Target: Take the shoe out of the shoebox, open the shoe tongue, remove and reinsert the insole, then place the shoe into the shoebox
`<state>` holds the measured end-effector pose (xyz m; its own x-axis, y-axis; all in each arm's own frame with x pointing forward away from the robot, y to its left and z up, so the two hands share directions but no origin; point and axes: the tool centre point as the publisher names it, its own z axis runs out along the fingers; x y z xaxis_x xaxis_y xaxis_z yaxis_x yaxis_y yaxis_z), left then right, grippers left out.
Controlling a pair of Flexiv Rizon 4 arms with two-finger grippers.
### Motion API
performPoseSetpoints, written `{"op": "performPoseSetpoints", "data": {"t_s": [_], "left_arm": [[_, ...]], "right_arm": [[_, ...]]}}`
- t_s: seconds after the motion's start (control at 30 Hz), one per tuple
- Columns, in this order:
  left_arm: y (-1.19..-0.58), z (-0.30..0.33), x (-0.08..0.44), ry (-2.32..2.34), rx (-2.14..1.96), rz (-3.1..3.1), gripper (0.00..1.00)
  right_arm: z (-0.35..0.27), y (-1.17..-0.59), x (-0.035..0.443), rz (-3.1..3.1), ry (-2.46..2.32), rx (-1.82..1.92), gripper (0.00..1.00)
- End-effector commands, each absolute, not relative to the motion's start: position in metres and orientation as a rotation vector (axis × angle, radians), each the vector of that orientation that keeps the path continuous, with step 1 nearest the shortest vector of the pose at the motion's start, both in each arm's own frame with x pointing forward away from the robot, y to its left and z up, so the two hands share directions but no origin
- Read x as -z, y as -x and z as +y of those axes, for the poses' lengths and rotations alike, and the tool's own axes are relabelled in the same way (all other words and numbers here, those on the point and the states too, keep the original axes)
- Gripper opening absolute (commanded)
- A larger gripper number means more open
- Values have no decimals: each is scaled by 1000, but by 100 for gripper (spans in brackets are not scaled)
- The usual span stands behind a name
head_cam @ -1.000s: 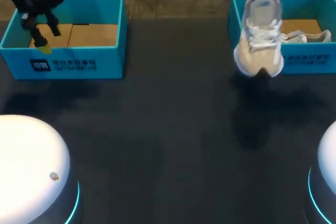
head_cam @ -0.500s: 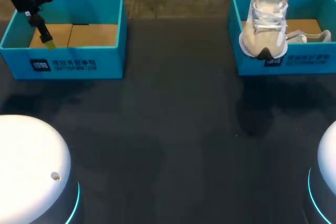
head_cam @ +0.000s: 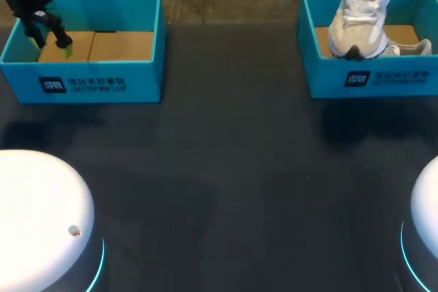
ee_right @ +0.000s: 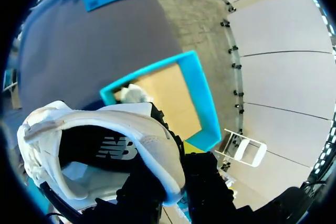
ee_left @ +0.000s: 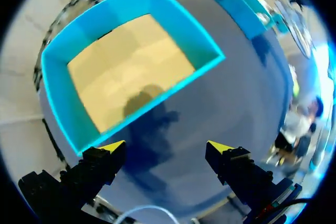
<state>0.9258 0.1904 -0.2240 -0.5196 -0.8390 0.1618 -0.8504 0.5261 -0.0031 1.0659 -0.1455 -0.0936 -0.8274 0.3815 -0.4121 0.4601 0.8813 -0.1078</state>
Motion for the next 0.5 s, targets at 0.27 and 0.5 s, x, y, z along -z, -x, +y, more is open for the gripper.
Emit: {"op": "performPoseSetpoints", "data": {"t_s": [0.27,0.5], "left_arm": [[-936,221,224,-2572,-13,-1577,100],[-939,235,235,-2599,-20,-1493,100]], "right_arm": [[-187,-1135,90,2676,-563,214,0],[-202,-1174,98,2685,-532,220,0]]}}
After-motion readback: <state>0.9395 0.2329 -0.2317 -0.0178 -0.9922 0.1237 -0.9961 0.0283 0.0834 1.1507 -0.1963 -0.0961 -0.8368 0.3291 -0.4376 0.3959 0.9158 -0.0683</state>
